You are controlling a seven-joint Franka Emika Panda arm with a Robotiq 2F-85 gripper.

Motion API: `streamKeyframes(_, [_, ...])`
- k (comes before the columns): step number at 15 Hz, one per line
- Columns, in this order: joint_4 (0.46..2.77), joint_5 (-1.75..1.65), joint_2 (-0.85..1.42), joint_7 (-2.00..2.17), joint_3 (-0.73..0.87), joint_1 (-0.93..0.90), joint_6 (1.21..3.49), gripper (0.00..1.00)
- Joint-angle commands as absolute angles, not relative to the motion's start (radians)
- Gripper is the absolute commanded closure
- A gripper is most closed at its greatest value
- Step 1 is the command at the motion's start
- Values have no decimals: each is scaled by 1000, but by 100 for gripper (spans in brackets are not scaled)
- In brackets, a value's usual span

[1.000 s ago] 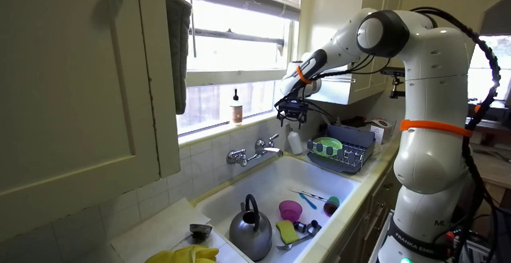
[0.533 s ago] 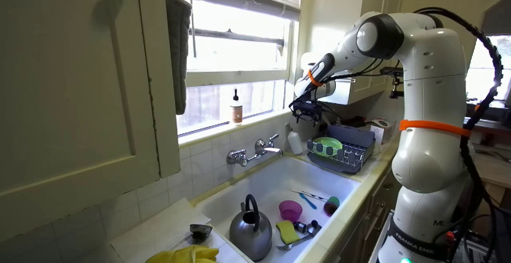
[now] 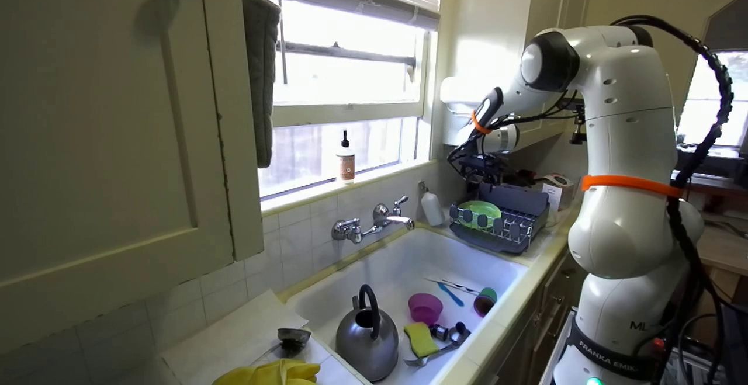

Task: Put the yellow plate on the windowsill.

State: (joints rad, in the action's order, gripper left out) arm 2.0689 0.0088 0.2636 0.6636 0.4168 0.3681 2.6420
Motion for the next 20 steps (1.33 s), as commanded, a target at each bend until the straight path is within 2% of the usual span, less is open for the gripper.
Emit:
streamKeyframes(1, [2077, 97, 305, 642, 440, 404, 2652, 0])
streamKeyframes(12, [2065, 69, 329, 655, 466, 388, 2671, 0])
streamKeyframes(20, [1941, 243, 472, 512, 400, 502, 2667, 0])
